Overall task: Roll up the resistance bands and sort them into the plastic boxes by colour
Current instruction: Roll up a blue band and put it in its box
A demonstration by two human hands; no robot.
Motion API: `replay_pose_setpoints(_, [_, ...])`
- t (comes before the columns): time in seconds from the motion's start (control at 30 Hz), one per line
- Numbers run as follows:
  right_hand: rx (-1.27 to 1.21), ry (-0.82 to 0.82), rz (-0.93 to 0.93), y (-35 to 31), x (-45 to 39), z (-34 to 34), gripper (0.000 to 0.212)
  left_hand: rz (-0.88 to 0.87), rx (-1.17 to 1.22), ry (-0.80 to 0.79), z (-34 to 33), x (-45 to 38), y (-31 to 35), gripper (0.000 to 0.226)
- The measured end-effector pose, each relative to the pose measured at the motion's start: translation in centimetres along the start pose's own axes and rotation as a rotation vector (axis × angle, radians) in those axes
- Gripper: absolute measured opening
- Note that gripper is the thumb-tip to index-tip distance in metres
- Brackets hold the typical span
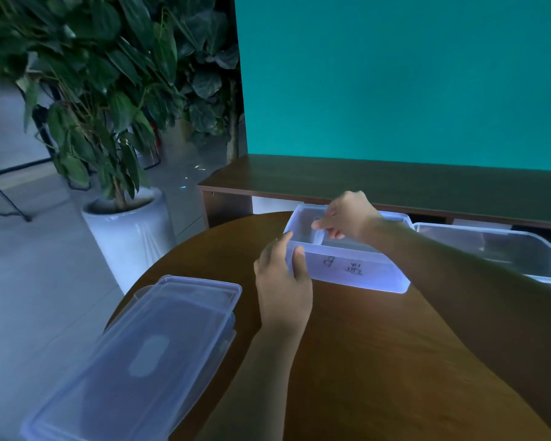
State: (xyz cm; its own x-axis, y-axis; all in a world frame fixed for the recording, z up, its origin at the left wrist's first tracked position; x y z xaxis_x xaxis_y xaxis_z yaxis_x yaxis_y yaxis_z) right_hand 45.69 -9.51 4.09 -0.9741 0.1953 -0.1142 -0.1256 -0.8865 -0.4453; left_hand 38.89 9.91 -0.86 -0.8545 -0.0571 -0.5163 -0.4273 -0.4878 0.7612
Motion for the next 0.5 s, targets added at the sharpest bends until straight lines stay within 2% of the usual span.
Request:
replay_pose_setpoints(0.1, [-0.064,0.000,-0.020,0.1,-1.0,-0.7,0.035,0.011,0.018,-0.008,0.2,0.0,0.2,0.038])
replay_pose_setpoints(0.33, [0.069,-0.031,-0.032,-1.0,-2.7,-2.0,0.039,0.045,0.008,-0.044,0.0,0.0,0.1,0.040])
replay_pose_setpoints(0.5, [0.030,-0.008,-0.030,-1.2,-3.1,-2.1,0.035,0.062,0.015,-0.052,0.1,0.0,0.0,0.040])
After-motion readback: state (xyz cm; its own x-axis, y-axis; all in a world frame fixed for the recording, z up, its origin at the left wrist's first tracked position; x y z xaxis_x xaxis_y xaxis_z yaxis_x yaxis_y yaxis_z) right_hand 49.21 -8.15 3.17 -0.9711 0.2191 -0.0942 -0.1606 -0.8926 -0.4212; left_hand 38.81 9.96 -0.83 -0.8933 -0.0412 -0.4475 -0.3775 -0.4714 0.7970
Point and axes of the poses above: each hand's wrist, its own x-axis away from the middle knuckle, its own z-axis out of the back of the hand, y = z × x, the point moved 10 cm from there along -x, towards the middle knuckle
